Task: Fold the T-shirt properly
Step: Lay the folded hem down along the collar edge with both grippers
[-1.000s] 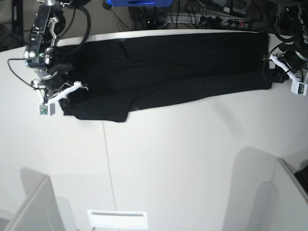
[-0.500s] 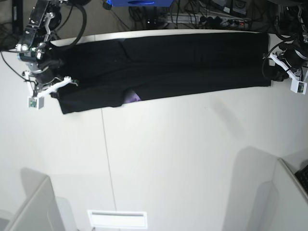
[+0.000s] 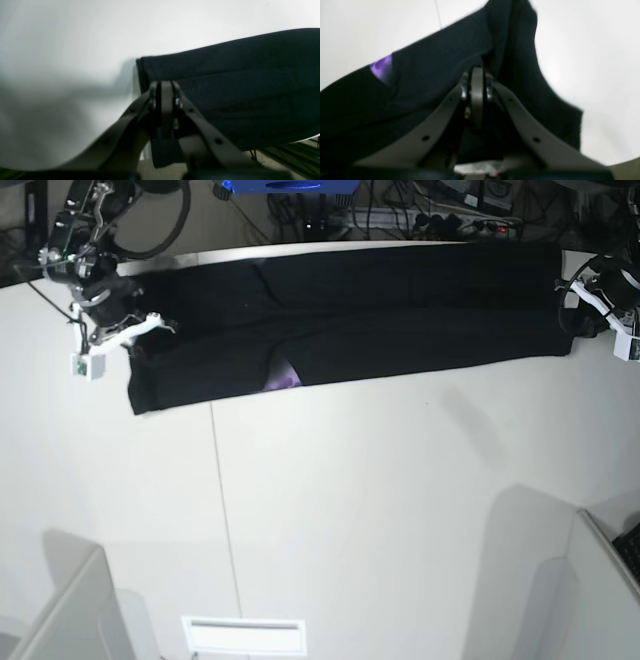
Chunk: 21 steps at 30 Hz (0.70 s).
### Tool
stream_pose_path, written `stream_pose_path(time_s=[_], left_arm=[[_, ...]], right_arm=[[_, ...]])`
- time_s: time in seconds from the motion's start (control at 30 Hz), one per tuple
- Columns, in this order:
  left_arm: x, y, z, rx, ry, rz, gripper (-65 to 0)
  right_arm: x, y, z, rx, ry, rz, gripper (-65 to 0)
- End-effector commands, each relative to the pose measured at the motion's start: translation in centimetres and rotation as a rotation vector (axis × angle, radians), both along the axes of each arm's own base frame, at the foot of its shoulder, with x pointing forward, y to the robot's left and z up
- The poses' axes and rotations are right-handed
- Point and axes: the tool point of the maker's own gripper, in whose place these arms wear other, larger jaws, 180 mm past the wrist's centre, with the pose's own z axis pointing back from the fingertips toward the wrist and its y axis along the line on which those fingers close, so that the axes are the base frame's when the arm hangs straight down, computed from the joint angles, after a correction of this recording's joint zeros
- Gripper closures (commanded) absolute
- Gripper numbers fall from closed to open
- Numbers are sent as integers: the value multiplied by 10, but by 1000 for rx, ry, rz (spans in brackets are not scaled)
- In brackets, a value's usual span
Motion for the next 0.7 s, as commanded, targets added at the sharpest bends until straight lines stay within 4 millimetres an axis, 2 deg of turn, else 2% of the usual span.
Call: stream_pose_path(time_s=[0.0,0.23,0.37,0.53,0.67], left_arm=[[4,3,9,19,-24,-10,0],[-13,6,2,35,38,-25,0],[-13,14,7,55,33,-11,0],[-13,18,11,64,27,-5,0],[-15,17,9,60,35,-9,0]], right_arm=[[4,-2,10,-3,-39,0,0],[-4,-6,4,-17,-13,6,0],[-3,-12,3,-31,-8,8,0],[-2,-34,9,-56,-16,-49,0],[-9,-35,5,-52,32,-46,0]])
